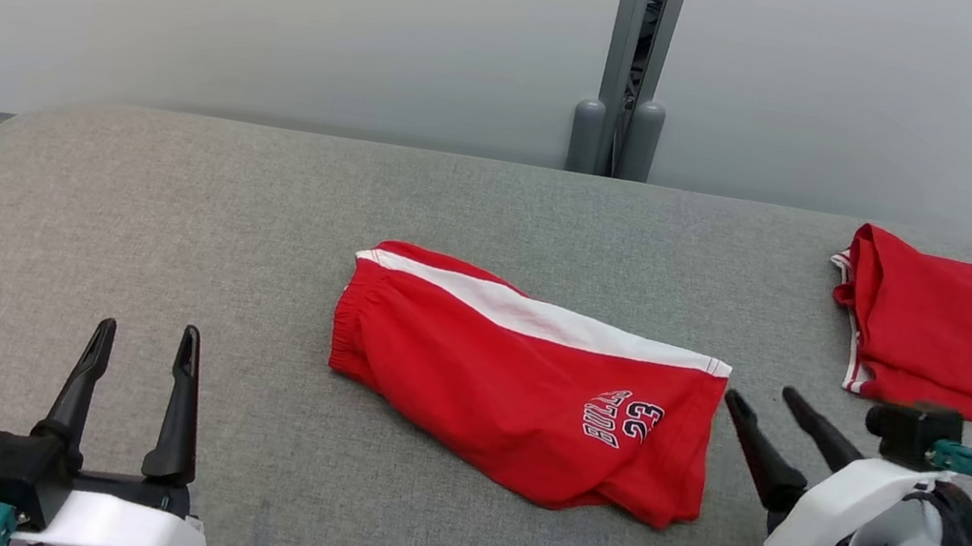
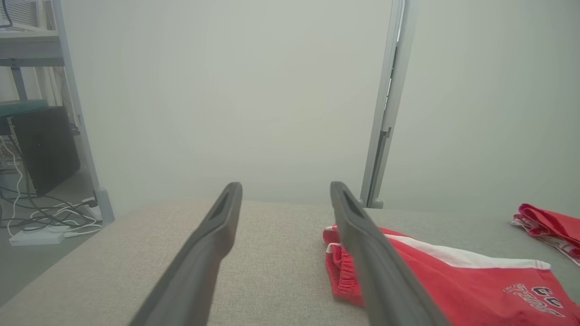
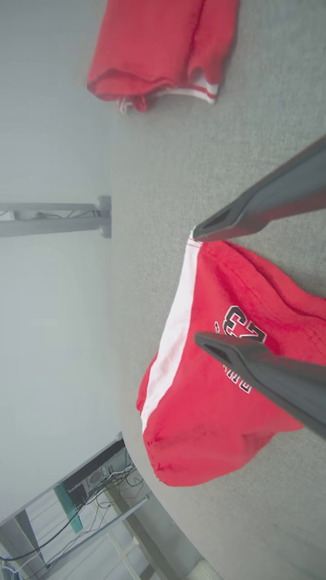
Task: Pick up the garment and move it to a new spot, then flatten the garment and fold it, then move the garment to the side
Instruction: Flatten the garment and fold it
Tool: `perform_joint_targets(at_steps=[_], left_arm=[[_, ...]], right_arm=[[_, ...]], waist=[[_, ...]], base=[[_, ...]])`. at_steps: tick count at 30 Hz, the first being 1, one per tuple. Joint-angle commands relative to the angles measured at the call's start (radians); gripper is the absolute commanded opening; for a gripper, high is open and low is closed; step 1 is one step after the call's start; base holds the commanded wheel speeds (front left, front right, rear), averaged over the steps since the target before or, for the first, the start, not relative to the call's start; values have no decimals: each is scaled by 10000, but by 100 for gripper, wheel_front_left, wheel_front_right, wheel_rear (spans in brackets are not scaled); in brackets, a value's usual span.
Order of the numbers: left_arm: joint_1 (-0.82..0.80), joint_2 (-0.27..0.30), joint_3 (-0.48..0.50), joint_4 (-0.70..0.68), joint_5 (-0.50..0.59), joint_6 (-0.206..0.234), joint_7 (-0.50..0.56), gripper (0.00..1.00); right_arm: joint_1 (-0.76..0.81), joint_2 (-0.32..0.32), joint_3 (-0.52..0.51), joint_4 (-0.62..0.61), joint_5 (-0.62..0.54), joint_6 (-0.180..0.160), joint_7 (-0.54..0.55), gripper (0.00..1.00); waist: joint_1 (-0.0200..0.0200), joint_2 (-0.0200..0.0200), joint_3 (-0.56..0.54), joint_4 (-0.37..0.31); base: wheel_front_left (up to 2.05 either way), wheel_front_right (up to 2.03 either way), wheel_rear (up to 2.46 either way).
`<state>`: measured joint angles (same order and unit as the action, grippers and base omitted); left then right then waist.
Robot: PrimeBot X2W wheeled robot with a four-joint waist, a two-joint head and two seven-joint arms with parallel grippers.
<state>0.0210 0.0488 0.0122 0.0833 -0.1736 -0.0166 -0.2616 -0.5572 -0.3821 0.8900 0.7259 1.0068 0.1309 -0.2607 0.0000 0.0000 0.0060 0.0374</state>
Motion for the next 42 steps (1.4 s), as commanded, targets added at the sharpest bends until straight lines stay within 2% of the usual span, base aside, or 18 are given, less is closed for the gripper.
perform_joint_targets(at_steps=[1, 2, 3, 10, 17, 25, 32, 42], left_arm=[[112, 42, 49, -27, 74, -10, -41, 100], [175, 42, 132, -83, 80, -6, -41, 100], [175, 42, 132, -83, 80, -6, -41, 100], [496, 57, 424, -243, 315, -40, -41, 100], [827, 284, 549, -316, 847, -132, -41, 100], [1272, 596, 547, -5, 977, -370, -41, 100], [1423, 558, 683, -90, 934, -285, -41, 100], [1436, 501, 675, -145, 1037, -232, -41, 100]], right_arm=[[223, -16, -116, -70, -167, -3, -57, 100], [669, 51, -1124, -437, -973, -3, -44, 100], [669, 51, -1124, -437, -973, -3, -44, 100], [2502, 633, -4566, -1979, -3890, -3, -35, 100], [3991, 1578, -6828, -3100, -5916, -3, -36, 100], [4896, 2369, -7562, -3301, -6938, -3, -35, 100], [5089, 2679, -8069, -3394, -7226, -2, -20, 100], [5075, 2848, -8148, -3404, -7462, -3, 70, 100]], waist=[[0, 0, -48, -52], [0, 0, -82, -124], [0, 0, -82, -124], [0, 0, -180, -290], [0, 0, -231, -379], [0, 0, -330, -460], [0, 0, -335, -507], [0, 0, -364, -572]], base=[[0, 0, 0], [0, 0, 0], [0, 0, 0], [0, 0, 0], [0, 0, 0], [0, 0, 0], [0, 0, 0], [0, 0, 0]])
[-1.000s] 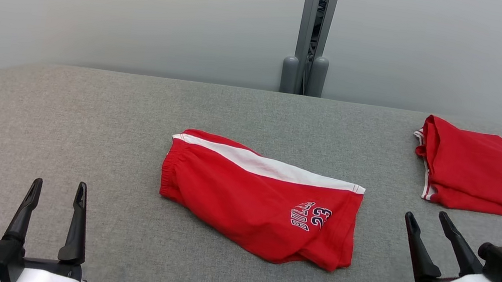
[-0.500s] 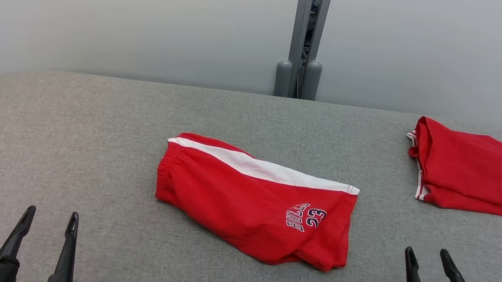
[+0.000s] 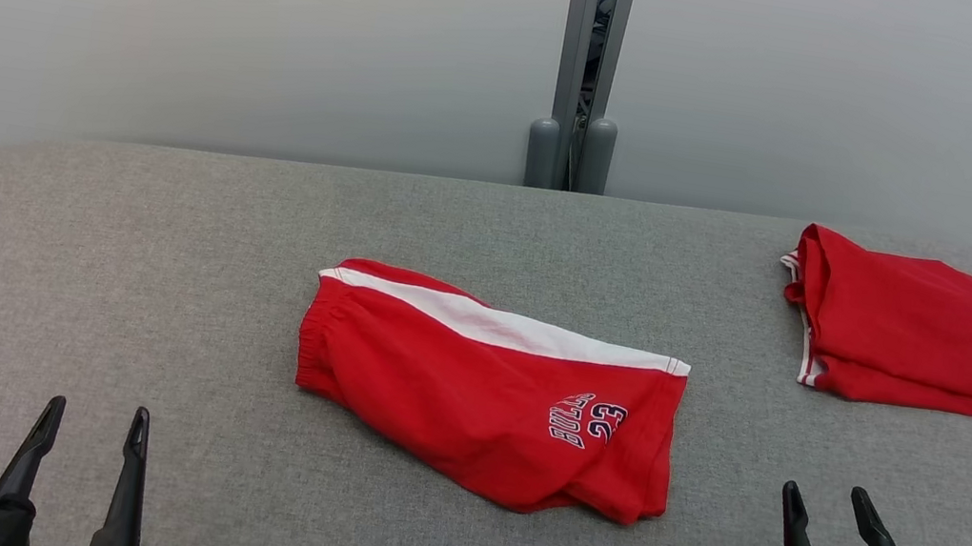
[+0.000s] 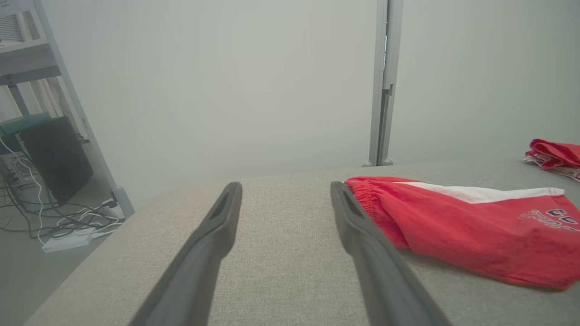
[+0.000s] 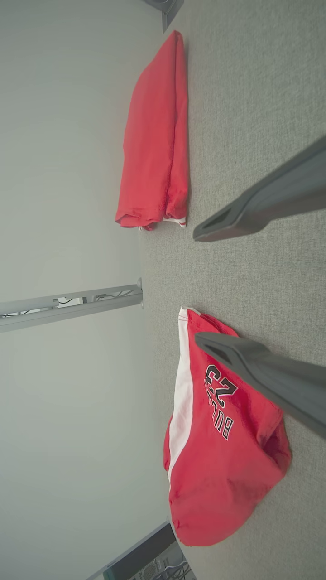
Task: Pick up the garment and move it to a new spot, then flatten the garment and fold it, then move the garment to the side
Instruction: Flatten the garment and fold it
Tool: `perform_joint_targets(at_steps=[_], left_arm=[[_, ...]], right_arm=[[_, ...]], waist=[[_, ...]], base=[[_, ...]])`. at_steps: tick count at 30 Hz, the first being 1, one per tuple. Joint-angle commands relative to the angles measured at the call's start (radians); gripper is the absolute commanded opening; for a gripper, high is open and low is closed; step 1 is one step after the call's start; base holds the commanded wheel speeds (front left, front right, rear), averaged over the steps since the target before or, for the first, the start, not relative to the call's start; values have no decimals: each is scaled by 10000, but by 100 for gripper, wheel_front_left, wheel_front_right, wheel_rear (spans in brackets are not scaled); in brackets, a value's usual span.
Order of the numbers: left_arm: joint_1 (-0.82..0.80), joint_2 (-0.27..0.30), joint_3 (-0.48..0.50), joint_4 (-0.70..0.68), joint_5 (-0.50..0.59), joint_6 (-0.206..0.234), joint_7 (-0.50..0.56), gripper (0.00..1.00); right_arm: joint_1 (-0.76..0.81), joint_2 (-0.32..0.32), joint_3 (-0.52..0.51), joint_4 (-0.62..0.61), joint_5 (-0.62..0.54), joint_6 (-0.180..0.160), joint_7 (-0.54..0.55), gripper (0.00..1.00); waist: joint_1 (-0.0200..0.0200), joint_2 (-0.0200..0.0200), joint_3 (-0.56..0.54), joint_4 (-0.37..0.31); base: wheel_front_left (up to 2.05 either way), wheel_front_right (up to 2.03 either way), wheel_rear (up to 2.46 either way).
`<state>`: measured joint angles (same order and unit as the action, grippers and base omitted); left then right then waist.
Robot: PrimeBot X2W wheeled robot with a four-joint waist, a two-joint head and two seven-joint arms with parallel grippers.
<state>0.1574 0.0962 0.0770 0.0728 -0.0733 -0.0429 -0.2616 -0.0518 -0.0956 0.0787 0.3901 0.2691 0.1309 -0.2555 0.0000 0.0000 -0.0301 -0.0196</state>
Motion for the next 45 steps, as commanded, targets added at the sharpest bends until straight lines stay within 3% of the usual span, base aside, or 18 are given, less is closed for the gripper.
perform_joint_targets(at_steps=[1, 12, 20, 32, 45], left_arm=[[85, 27, 36, -43, 43, 47, -41, 100], [81, -1, 9, -76, 85, 75, -41, 100], [-24, -75, -136, -88, 83, 74, -41, 100], [-261, -175, -480, -37, 109, 28, -41, 100], [-737, -271, -1046, 152, 111, -107, -41, 100]], right_arm=[[28, -13, -43, -57, -94, -3, 34, 100], [13, -17, 72, -49, -74, -3, 213, 100], [-762, -146, 760, 584, 408, -3, 831, 100], [-3176, -337, 2044, 3790, 2295, -3, 2392, 100], [-5354, -363, 2488, 6988, 3765, -3, 3418, 100]], waist=[[0, 0, -5, -1], [0, 0, 31, 79], [0, 0, 55, 221], [0, 0, 110, 739], [0, 0, 710, 1578]], base=[[0, 0, 0], [0, 0, 0], [0, 0, 0], [0, 0, 0], [0, 0, 0]])
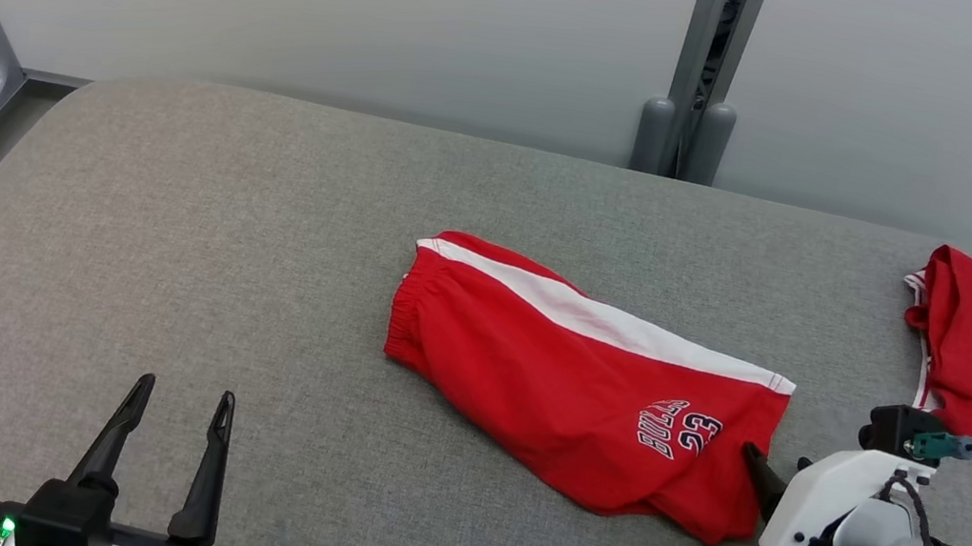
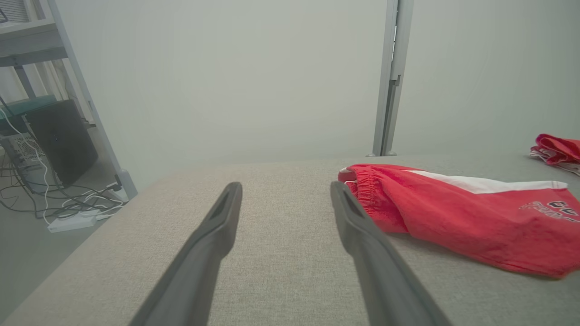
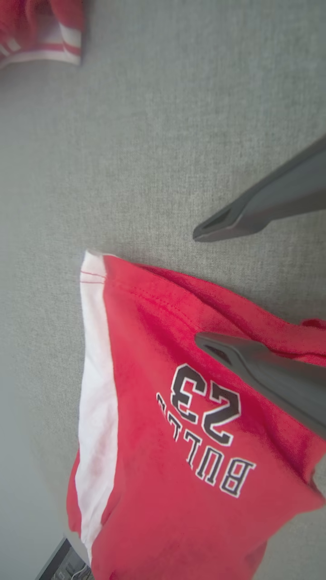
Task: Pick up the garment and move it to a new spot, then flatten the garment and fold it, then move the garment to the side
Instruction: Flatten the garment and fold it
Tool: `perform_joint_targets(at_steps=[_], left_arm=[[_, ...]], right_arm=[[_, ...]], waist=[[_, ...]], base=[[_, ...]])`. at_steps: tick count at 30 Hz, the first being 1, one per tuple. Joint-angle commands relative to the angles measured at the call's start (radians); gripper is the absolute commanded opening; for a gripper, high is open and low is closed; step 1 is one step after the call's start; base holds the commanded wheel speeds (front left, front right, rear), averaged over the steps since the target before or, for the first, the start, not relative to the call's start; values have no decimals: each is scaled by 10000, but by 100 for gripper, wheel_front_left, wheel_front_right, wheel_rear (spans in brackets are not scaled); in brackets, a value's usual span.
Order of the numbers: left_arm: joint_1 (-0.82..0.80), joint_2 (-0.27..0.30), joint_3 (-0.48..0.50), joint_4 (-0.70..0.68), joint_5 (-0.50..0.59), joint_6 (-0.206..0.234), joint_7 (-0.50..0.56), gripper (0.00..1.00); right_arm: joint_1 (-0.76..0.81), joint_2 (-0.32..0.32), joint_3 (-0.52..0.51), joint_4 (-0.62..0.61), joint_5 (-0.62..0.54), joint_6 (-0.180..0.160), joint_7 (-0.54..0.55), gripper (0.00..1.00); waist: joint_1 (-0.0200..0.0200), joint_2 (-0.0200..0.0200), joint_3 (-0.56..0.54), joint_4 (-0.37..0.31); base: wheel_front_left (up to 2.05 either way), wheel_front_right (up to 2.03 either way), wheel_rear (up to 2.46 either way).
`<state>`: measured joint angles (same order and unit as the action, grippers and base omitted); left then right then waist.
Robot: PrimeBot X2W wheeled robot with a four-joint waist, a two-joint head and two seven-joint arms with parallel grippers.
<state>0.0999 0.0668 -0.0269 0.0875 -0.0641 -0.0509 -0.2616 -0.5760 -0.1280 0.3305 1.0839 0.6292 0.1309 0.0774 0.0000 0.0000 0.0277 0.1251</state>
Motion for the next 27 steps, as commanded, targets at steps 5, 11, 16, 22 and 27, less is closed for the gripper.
perform_joint_targets(at_steps=[5, 11, 16, 22, 27], left_arm=[[-333, 12, -121, 79, 14, -71, -41, 100], [-535, -10, -244, 226, -51, -100, -41, 100], [-635, -29, -253, 324, -85, -98, -41, 100], [-612, -36, -128, 387, -137, -54, -41, 100], [-540, -38, -47, 358, -155, -69, -41, 100]], right_arm=[[-555, 41, -92, 588, 689, -2, 424, 100], [-920, 207, -7, 1359, 1222, -3, 1394, 100], [-1008, 273, 76, 1593, 1461, -2, 1623, 47], [-887, -126, 486, 1014, 1555, -2, 871, 0], [-689, -668, 1025, 362, 1788, -5, 794, 0]], waist=[[0, 0, 304, 343], [0, 0, 449, 560], [0, 0, 469, 681], [0, 0, 390, 577], [0, 0, 294, 274]], base=[[0, 0, 0], [0, 0, 0], [0, 0, 0], [0, 0, 0], [0, 0, 0]])
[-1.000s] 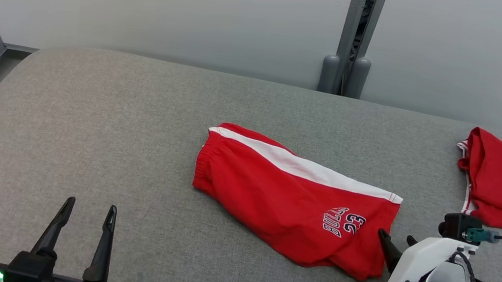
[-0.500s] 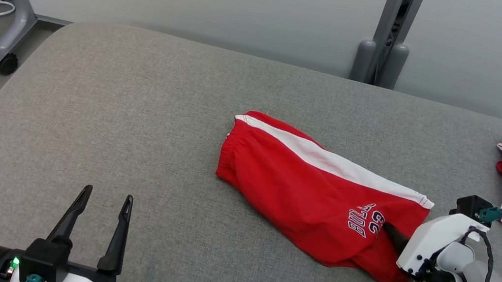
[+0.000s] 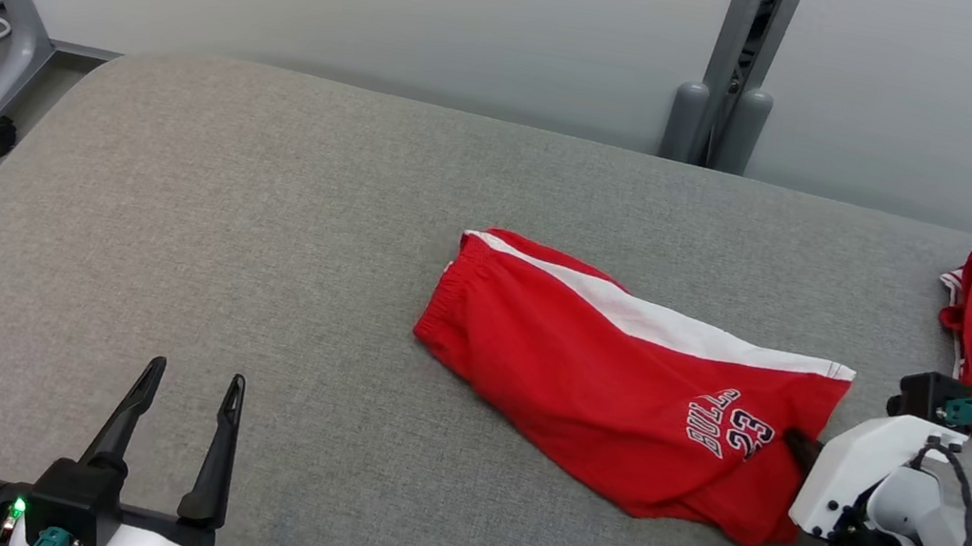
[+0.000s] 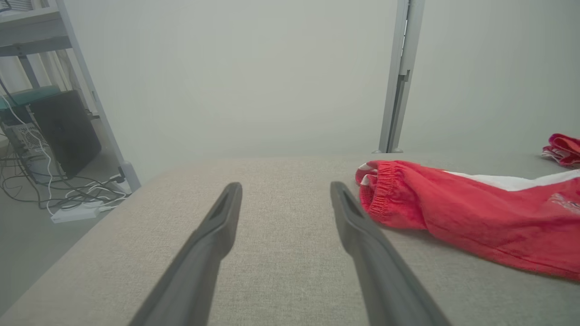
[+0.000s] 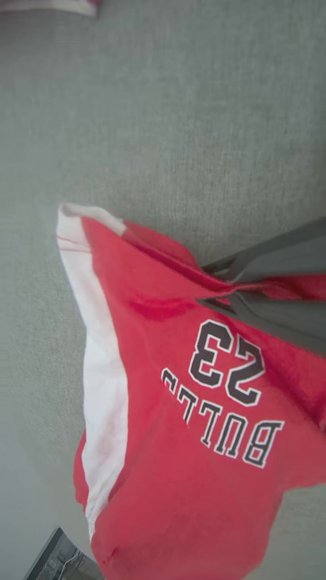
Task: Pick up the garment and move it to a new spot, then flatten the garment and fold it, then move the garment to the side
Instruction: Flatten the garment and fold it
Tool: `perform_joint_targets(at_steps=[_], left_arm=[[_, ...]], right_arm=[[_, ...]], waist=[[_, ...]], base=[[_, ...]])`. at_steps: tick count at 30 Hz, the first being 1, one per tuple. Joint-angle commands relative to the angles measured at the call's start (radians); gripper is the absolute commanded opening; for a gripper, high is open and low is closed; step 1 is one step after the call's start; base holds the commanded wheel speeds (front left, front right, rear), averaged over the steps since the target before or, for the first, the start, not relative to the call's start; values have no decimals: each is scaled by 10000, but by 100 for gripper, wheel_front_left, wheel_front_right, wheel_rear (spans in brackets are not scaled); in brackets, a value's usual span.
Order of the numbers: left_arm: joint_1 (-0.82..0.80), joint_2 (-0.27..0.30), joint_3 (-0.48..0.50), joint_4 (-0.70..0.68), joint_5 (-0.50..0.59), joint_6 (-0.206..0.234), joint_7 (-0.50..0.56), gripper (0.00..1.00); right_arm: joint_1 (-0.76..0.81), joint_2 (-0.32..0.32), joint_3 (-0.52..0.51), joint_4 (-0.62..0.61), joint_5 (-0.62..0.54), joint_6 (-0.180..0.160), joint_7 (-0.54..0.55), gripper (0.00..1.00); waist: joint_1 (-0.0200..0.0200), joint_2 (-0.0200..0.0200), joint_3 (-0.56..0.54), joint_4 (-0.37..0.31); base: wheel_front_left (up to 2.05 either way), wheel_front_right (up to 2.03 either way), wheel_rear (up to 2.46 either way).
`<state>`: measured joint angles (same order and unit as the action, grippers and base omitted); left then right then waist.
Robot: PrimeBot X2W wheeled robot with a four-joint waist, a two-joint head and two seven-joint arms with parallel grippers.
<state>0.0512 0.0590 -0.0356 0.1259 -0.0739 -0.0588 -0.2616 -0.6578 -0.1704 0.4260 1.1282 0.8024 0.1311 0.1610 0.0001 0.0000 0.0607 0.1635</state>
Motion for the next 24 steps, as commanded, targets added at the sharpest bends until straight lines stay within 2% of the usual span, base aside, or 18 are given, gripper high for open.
perform_joint_targets(at_steps=[1, 6, 10, 18, 24], left_arm=[[-51, 39, 44, -31, -57, -6, -41, 100], [-53, 40, 118, -46, -82, -74, -41, 100], [-89, 33, 134, -30, -99, -100, -41, 100], [-56, -2, 111, 37, -137, -146, -41, 100], [-83, -25, -13, 95, -157, -148, -41, 100]], right_arm=[[148, -376, 179, -223, 129, -7, -52, 0], [122, -1082, 749, -898, 465, -5, 108, 0], [99, -1336, 1017, -1467, 1048, -5, 269, 0], [155, -1469, 1286, -3248, 3181, -4, 1344, 0], [-115, -1347, 1407, -3933, 4159, -4, 1873, 0]], waist=[[-1, 0, -48, -172], [-1, 0, -81, -437], [-1, 0, -84, -534], [-1, 0, -217, -470], [-1, 0, -296, -297]], base=[[0, 0, 0], [0, 0, 0], [0, 0, 0], [0, 0, 0], [0, 0, 0]])
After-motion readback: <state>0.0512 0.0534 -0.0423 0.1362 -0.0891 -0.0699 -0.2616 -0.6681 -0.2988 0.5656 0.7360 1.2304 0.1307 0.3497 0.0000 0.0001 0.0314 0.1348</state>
